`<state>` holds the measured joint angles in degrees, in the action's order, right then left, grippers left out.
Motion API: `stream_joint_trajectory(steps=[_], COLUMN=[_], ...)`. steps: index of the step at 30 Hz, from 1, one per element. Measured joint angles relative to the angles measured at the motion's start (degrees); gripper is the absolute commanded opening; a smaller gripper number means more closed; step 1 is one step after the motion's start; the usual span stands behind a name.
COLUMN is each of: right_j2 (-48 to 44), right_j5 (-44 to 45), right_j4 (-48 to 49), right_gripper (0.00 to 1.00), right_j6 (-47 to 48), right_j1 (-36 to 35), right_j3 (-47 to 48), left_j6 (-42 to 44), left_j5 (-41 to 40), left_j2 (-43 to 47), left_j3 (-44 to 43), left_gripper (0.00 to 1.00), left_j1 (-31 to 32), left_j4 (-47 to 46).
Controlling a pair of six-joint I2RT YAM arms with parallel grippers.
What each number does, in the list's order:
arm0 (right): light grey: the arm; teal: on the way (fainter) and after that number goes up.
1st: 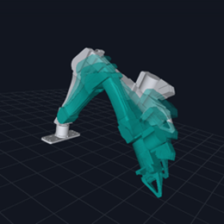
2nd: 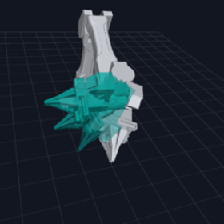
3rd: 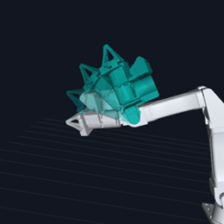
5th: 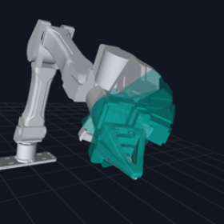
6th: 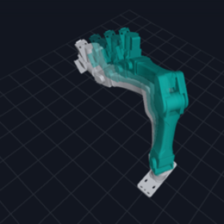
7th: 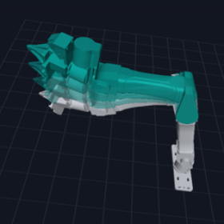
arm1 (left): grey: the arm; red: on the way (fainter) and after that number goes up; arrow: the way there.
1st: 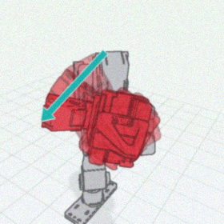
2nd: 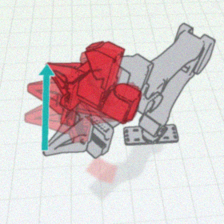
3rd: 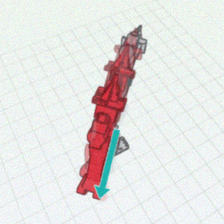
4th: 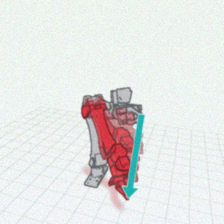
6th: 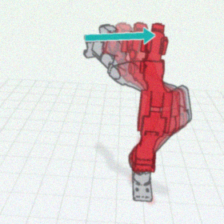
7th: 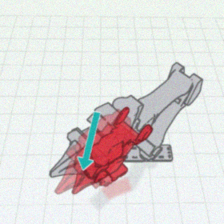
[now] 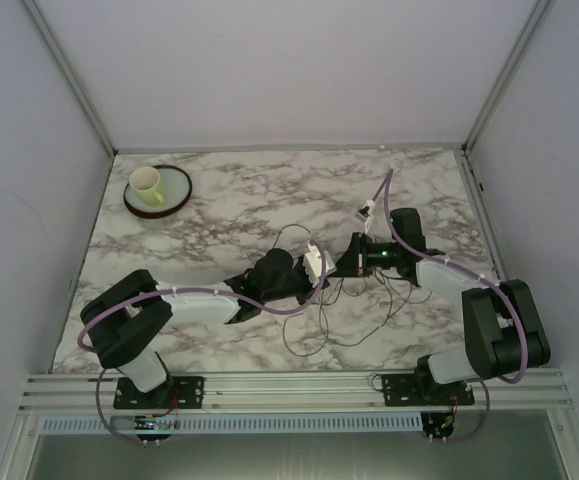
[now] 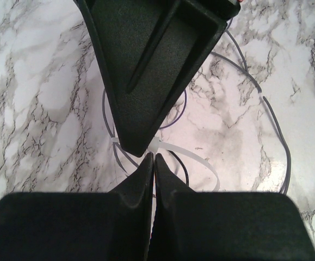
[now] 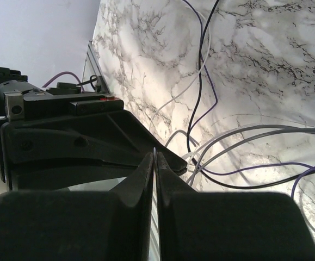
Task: Zip-tie the wires
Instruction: Tie the cable at the center of the board.
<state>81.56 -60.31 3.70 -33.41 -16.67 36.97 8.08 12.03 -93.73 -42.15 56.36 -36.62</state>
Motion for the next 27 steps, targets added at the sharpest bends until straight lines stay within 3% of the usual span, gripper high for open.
stream_joint_trajectory(steps=[17, 19, 21, 23, 27], right_j2=[2.51, 2.51, 2.45, 2.25, 1.14], right_j5=[3.54, 3.98, 4.24, 4.35, 4.33], right_j4=[0.2, 0.2, 0.09, -0.33, -2.51], right_gripper=[0.0, 0.19, 0.27, 0.33, 0.35], right_j6=[0.04, 0.04, 0.2, 0.96, 2.64], right_j1=[-0.26, -0.24, -0.24, -0.24, -0.26], right_j3=[6.58, 6.58, 6.58, 6.58, 6.21], left_j6=[0.22, 0.2, 0.17, 0.07, -0.07], left_j5=[1.51, 1.49, 1.49, 1.49, 1.49], left_j2=[-0.7, -0.76, -0.76, -0.76, -0.76], left_j3=[-0.31, -0.31, -0.31, -0.31, -0.31], left_gripper=[0.0, 0.0, 0.0, 0.0, 0.0], left_j1=[-0.24, -0.24, -0.24, -0.24, -0.24], left_j4=[-0.46, -0.44, -0.46, -0.46, -0.46])
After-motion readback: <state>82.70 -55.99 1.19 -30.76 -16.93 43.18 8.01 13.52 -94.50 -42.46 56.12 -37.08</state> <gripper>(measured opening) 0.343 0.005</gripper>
